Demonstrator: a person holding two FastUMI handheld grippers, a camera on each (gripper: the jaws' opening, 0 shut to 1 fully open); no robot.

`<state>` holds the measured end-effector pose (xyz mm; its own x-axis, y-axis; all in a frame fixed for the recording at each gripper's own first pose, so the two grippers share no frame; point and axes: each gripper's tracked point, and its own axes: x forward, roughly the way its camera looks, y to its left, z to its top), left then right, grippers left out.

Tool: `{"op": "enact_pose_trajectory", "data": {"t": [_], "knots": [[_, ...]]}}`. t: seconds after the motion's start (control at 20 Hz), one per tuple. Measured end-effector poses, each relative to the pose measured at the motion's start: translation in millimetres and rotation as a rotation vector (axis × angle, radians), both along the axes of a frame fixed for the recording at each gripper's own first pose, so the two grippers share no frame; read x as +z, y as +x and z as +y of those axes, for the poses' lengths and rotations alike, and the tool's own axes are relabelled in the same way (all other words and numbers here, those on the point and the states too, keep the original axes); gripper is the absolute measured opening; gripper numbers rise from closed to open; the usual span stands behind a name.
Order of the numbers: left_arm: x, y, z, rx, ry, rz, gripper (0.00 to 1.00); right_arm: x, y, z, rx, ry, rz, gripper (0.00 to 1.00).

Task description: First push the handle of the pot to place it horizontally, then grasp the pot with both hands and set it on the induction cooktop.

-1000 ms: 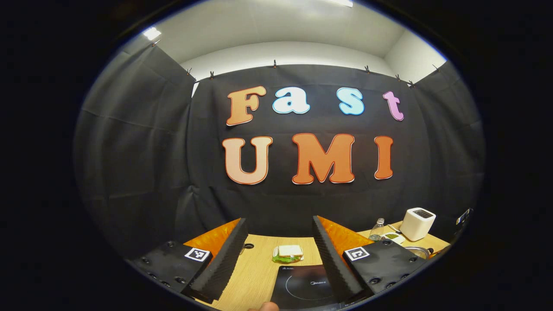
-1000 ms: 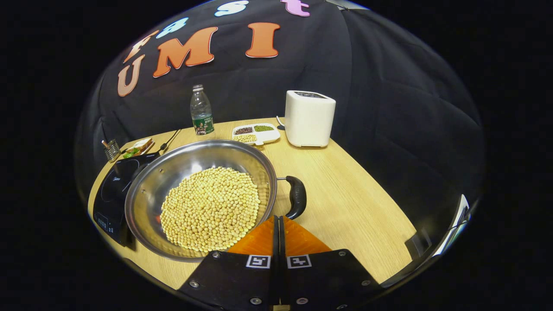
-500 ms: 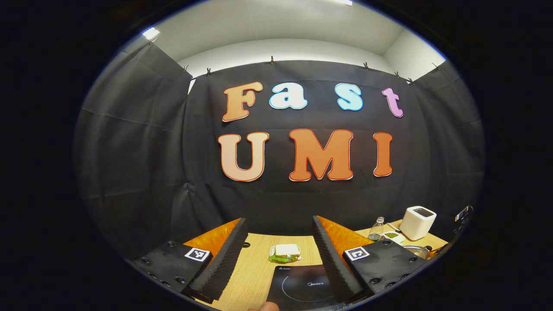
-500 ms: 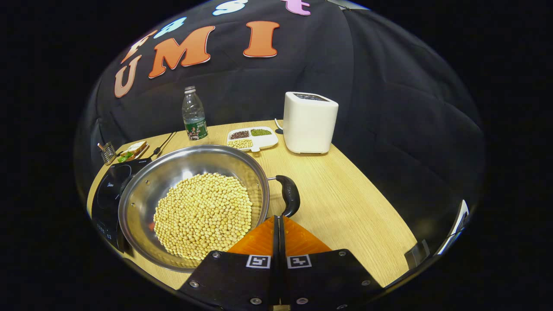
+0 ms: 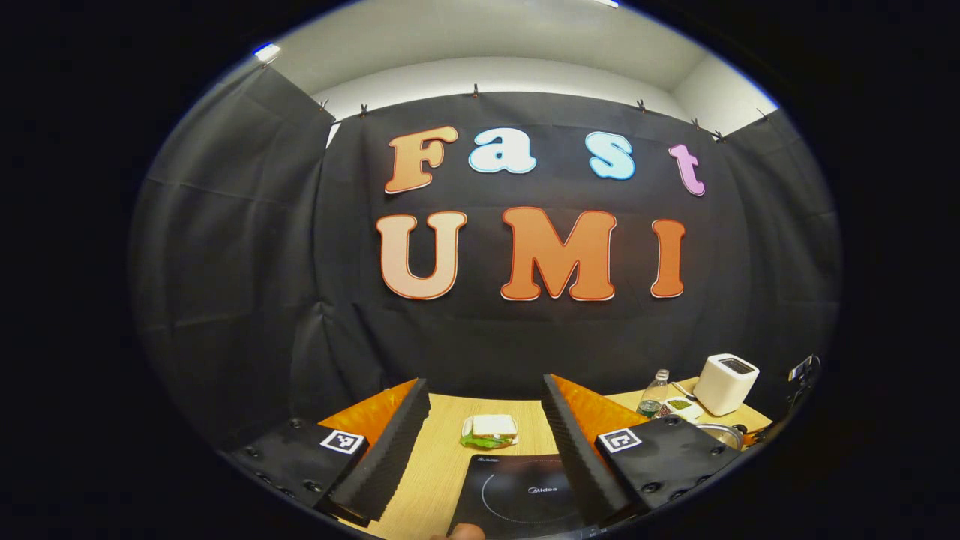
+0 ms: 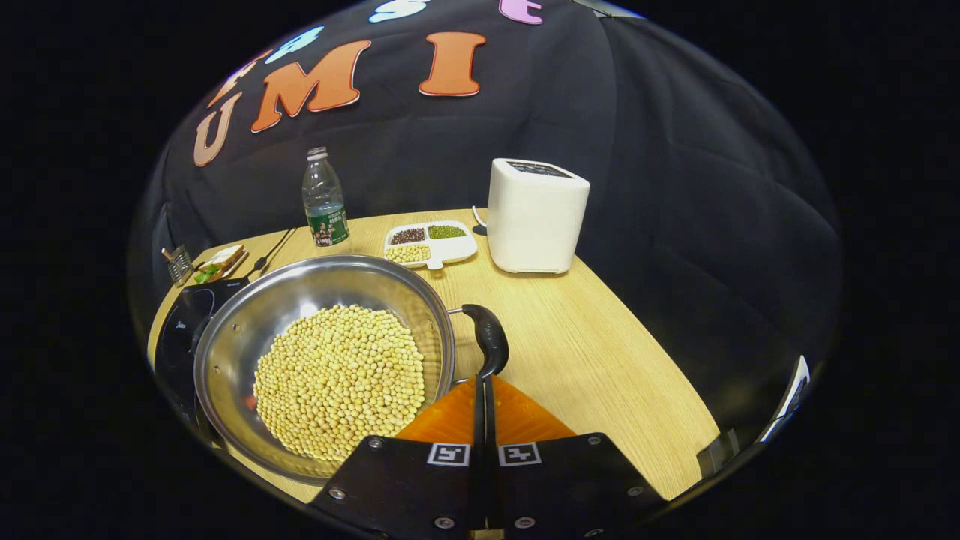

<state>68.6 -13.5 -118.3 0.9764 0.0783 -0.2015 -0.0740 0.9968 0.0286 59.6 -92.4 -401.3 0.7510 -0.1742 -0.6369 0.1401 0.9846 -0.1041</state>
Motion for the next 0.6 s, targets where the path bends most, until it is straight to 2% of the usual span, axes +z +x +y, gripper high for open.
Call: {"op": "enact_pose_trajectory", "data": {"t": [0.3,0.4,0.6], "knots": [[-49,3,-25,-0.031,-0.008,0.055,0.99,0,7,-1,0.01,-0.007,-0.001,0.0],[-71,0,-42,-0.062,-0.033,0.093,0.96,-1,9,-1,0.024,-0.023,0.004,0.0],[-109,-4,-75,-0.103,-0.079,0.151,0.99,2,10,-2,0.019,-0.016,0.008,0.0]]}}
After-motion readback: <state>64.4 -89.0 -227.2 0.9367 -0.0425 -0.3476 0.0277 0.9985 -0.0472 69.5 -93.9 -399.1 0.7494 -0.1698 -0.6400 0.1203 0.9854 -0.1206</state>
